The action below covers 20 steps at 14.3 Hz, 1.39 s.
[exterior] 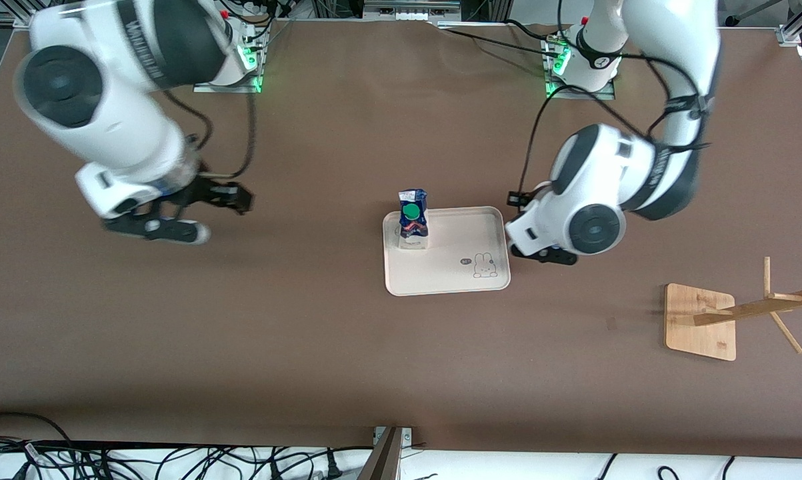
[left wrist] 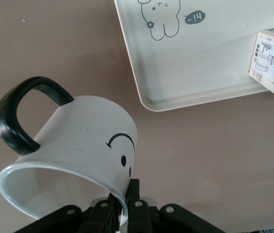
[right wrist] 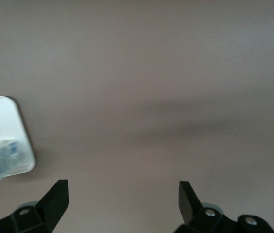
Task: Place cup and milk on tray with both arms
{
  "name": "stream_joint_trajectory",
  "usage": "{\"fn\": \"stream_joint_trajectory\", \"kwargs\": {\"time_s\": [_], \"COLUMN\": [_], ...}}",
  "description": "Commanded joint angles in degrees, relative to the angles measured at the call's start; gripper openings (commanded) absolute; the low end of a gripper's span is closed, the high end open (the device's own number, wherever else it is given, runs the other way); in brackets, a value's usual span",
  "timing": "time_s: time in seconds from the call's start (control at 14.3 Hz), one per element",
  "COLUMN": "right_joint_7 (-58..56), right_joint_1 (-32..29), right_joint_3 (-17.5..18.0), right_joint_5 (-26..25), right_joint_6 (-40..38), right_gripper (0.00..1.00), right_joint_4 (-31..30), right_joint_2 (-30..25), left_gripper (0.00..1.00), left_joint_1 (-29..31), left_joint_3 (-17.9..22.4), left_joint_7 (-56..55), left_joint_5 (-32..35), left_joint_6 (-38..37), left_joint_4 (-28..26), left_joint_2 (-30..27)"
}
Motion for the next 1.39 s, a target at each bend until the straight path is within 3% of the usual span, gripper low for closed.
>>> {"fn": "stream_joint_trajectory", "kwargs": {"time_s": [0.0, 0.21, 0.49, 0.77, 1.32], "right_joint_7": [-3.2, -3.29, -3.64, -12.32, -16.03], "right_joint_1": [0.72, -1.03, -7.45, -12.11, -12.2], "right_joint_3": [-3.13, -4.28, -4.46, -4.54, -6.13], "right_joint_5": [0.08, 0.52, 1.31, 1.13, 0.87], "right_joint_6": [-0.88, -1.05, -1.06, -1.23, -1.76], "right_gripper": [1.0, 1.0, 1.0, 1.0, 1.0], "right_joint_4": [-1.04, -1.3, -1.48, -1.31, -0.95], "right_joint_2": [-1.23, -1.23, -0.88, -0.96, -1.32], "left_gripper": [0.0, 0.0, 0.0, 0.0, 0.0], "left_joint_1": [-2.07, -2.43, -4.72, -5.59, -7.44], "left_joint_3": [0.62, 0.54, 0.62, 0.62, 1.06], "left_joint_7": [-1.74, -1.39, -1.56, -0.17, 0.99], "left_joint_5": [-0.94, -0.94, -0.85, -0.41, -0.23], "left_joint_6": [-1.22, -0.61, 5.01, 9.14, 10.64], "left_joint_4": [7.64, 12.92, 13.46, 13.46, 13.63], "left_joint_2": [6.07, 11.17, 13.91, 15.76, 17.61]}}
